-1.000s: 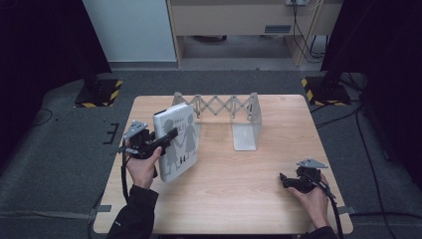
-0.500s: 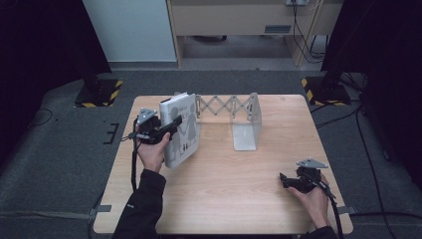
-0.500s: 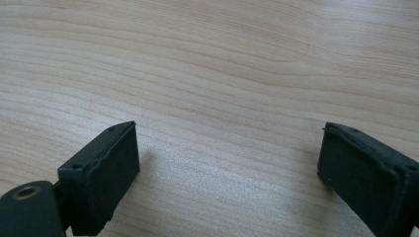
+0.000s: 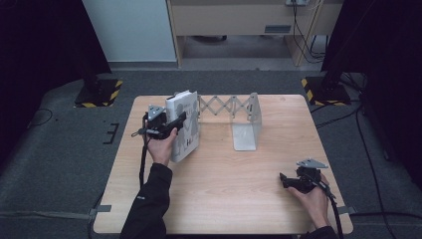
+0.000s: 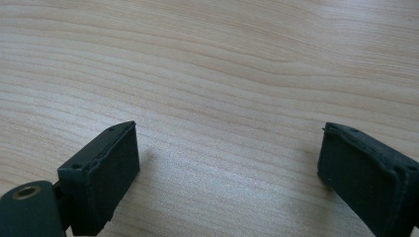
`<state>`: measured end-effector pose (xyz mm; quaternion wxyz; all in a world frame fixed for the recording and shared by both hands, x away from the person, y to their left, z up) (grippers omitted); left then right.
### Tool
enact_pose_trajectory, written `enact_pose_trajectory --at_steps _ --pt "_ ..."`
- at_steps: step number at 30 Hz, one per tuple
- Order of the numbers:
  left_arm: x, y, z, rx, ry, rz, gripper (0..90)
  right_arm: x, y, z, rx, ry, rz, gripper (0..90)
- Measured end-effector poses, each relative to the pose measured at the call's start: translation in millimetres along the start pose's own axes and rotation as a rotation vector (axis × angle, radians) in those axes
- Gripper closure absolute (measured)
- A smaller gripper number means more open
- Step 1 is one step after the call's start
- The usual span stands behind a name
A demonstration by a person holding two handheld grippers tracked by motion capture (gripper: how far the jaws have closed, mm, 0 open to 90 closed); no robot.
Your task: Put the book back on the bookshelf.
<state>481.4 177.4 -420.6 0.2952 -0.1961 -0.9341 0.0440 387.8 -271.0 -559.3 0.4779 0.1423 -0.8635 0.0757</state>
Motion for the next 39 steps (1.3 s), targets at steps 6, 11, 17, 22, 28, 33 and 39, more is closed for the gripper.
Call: enact_pose_trajectory --at_steps 6,11,17,22,28,33,39 --pt "1.3 -1.8 2.9 -0.020 -0.006 0.002 52.5 0.0 0.0 0.0 0.000 0.000 0.000 9.3" --pt "8.1 -3.6 10.2 -0.046 0.008 -0.012 52.0 0.0 0.0 0.0 0.000 0.000 0.001 9.3" --pt "20.5 -7.4 27.1 -0.097 0.014 -0.009 51.9 0.0 0.0 0.0 0.000 0.000 0.000 9.3" --pt "29.4 -11.0 41.9 -0.127 0.024 -0.018 51.9 0.0 -0.1 0.1 0.002 0.000 0.000 9.3" --pt "36.9 -11.1 57.3 -0.121 0.044 -0.029 51.9 0.0 0.0 0.0 0.001 0.000 0.000 9.3" --pt "38.3 -9.8 69.3 -0.114 0.052 -0.029 51.8 0.0 0.1 0.0 -0.002 -0.001 0.001 9.3" --pt "37.1 -13.1 72.1 -0.115 0.022 -0.054 52.0 0.0 0.0 0.0 0.000 0.000 0.001 9.3"
Point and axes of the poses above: each handheld gripper's, and its own axes: x roughly backward along the jaws, z roughly out of its underside, y roughly to its left, the point moved 3 cm from there along -x, roughly forward along the jaws, and after that the axes turned 14 degrees about y, right-handed, at the moved point
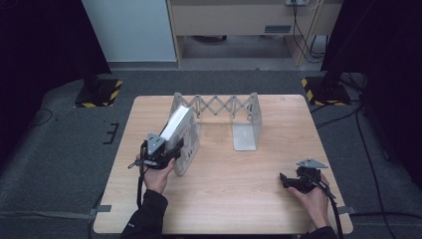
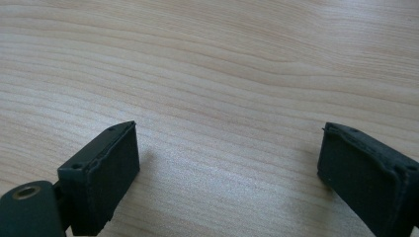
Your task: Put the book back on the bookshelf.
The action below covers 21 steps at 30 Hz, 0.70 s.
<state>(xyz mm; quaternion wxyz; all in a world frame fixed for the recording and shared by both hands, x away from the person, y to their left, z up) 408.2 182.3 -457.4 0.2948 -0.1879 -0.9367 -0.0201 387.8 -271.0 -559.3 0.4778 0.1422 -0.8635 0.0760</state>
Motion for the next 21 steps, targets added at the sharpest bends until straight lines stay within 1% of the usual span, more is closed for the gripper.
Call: enact_pose_trajectory --at_steps 8,12,16,21 --pt "-8.4 -2.4 -3.3 0.007 -0.031 -0.026 52.1 0.0 0.0 0.0 0.000 0.000 0.000 9.3" --pt "-15.0 -2.8 -5.9 0.025 -0.048 -0.045 52.1 0.0 0.0 0.0 0.000 0.000 0.000 9.3" --pt "-21.3 -2.4 -10.7 0.029 -0.048 -0.060 52.1 0.0 -0.1 0.0 0.001 0.000 0.000 9.3" --pt "-30.4 -1.7 -15.6 0.043 -0.062 -0.072 52.2 0.0 0.0 0.0 0.000 0.000 0.000 9.3"
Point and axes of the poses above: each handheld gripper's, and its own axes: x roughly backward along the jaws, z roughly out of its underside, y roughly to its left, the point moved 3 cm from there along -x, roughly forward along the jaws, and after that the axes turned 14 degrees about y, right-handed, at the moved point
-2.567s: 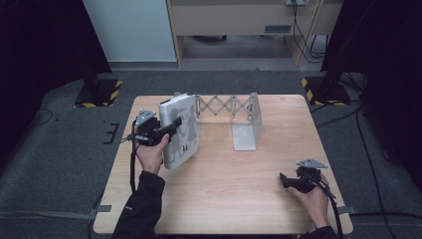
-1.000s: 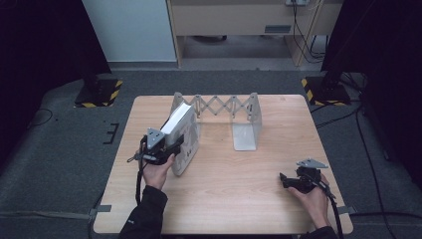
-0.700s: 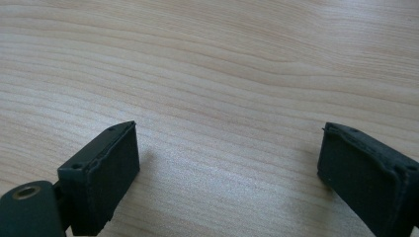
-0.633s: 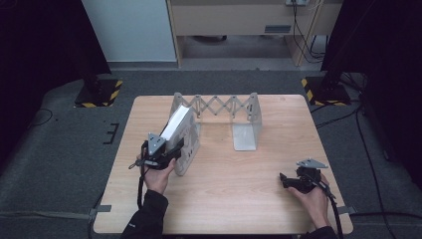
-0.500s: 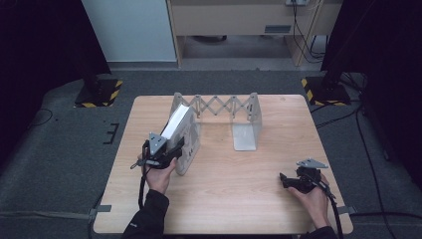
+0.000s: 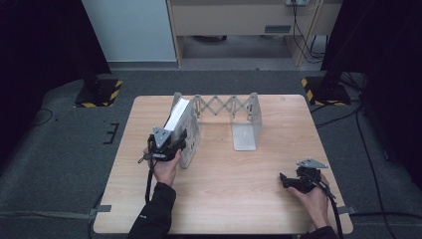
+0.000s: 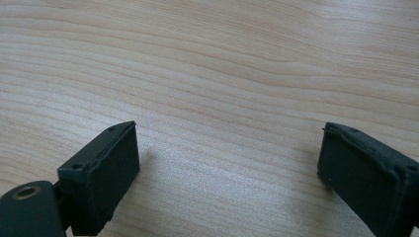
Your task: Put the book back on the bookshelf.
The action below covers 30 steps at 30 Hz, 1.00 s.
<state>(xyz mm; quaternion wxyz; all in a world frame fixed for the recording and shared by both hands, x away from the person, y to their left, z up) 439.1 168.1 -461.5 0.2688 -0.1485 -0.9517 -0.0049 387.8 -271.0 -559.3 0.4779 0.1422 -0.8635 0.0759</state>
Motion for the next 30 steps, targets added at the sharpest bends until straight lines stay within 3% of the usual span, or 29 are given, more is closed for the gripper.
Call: enact_pose_trajectory --at_steps 10,16,24,27,30 --pt "-16.5 -2.3 -5.2 0.028 -0.042 -0.032 52.0 0.0 0.0 0.0 0.000 0.000 0.000 9.3" --pt "-25.1 -2.2 -10.9 0.041 -0.035 -0.037 51.8 0.0 0.0 0.0 0.000 0.000 0.000 9.3" --pt "-22.2 -1.5 -5.4 0.030 -0.039 0.017 47.8 0.0 -0.1 0.1 0.001 0.000 0.000 9.3" --pt "-17.5 -2.1 1.8 0.022 0.005 0.022 43.9 0.0 0.0 0.1 0.000 0.000 0.000 9.3" --pt "-14.9 -2.2 12.2 0.023 0.014 0.039 43.6 -0.1 0.2 -0.1 -0.004 -0.001 0.001 9.3"
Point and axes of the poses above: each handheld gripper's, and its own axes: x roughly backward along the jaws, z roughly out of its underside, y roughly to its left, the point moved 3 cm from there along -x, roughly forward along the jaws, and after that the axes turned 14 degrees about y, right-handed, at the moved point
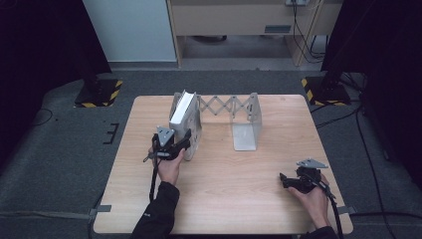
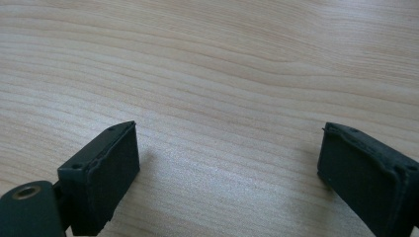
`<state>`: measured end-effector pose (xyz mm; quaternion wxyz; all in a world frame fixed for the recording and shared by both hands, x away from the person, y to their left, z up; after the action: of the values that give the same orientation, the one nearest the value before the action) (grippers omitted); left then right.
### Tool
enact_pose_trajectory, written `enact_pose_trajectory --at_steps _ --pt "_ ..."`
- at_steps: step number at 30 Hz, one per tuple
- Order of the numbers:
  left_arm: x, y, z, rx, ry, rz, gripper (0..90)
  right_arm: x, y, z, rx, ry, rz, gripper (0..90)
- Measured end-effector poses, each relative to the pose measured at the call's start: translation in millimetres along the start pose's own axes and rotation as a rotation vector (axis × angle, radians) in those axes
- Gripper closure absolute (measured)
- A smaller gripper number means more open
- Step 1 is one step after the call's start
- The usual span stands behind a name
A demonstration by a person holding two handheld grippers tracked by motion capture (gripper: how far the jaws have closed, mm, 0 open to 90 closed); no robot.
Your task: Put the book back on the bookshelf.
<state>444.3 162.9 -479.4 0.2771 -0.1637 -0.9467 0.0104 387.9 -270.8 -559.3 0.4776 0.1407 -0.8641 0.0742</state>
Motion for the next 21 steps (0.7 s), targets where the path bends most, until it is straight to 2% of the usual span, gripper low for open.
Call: enact_pose_trajectory --at_steps 1,4,6,11,16,21 --pt "-0.6 0.1 2.9 -0.008 0.020 -0.002 43.5 0.0 0.0 0.0 0.001 0.000 0.000 9.3" --pt "-5.0 0.9 8.9 -0.012 0.031 -0.002 46.6 0.1 -0.2 0.1 0.004 0.001 -0.001 9.3" --pt "-6.3 0.2 9.7 -0.012 0.020 -0.010 49.0 0.1 -0.1 0.1 0.004 0.001 -0.001 9.3" --pt "-8.8 -3.4 9.5 -0.036 0.004 -0.068 51.7 0.1 -0.2 0.1 0.005 0.001 -0.001 9.3" --pt "-15.4 -6.2 6.6 -0.040 -0.005 -0.092 52.0 0.0 0.0 -0.1 0.000 0.000 0.000 9.3" --pt "-22.6 -6.2 2.8 -0.027 -0.010 -0.103 52.0 0.1 -0.2 0.1 0.006 0.002 -0.002 9.3"
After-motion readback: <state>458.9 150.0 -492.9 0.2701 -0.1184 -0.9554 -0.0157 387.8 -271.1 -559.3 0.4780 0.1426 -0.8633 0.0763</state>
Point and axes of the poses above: each handheld gripper's, and its own axes: x roughly backward along the jaws, z roughly out of its underside, y roughly to its left, the point moved 3 cm from there along -x, roughly forward along the jaws, and after that the axes turned 14 degrees about y, right-handed, at the moved point
